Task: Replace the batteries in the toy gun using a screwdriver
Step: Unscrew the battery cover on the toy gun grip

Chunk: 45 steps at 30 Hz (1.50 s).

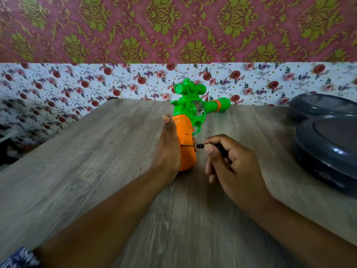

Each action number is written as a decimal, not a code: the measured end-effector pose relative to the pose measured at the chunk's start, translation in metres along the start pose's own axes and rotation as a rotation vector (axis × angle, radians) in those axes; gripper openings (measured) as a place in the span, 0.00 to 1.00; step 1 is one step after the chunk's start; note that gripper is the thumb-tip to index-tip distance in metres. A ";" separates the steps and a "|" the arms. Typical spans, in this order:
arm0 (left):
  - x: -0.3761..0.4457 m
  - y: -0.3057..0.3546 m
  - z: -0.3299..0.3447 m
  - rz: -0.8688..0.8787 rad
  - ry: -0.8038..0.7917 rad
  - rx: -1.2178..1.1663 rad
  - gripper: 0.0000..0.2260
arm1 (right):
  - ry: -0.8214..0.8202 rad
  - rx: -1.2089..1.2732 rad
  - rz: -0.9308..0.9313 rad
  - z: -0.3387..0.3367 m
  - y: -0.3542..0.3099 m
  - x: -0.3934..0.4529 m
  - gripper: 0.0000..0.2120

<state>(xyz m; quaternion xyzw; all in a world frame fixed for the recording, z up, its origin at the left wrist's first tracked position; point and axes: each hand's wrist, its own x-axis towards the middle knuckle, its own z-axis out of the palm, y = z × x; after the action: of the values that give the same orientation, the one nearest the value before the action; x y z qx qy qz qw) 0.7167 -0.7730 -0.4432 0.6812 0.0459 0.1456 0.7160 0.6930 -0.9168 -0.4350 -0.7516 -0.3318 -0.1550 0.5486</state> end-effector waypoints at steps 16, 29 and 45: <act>-0.012 0.010 0.009 0.207 -0.009 0.194 0.11 | -0.026 -0.297 -0.157 0.003 -0.005 0.008 0.07; -0.018 0.012 0.017 0.271 -0.040 0.251 0.20 | 0.093 -0.314 -0.112 -0.008 0.001 0.012 0.17; -0.023 0.013 0.015 0.211 0.038 0.228 0.13 | 0.043 -0.386 0.056 -0.009 -0.004 0.001 0.19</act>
<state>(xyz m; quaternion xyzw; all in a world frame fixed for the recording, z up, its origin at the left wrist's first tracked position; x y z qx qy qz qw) 0.6967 -0.7930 -0.4319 0.7563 0.0039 0.2266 0.6137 0.6920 -0.9243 -0.4282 -0.8483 -0.2632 -0.2165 0.4054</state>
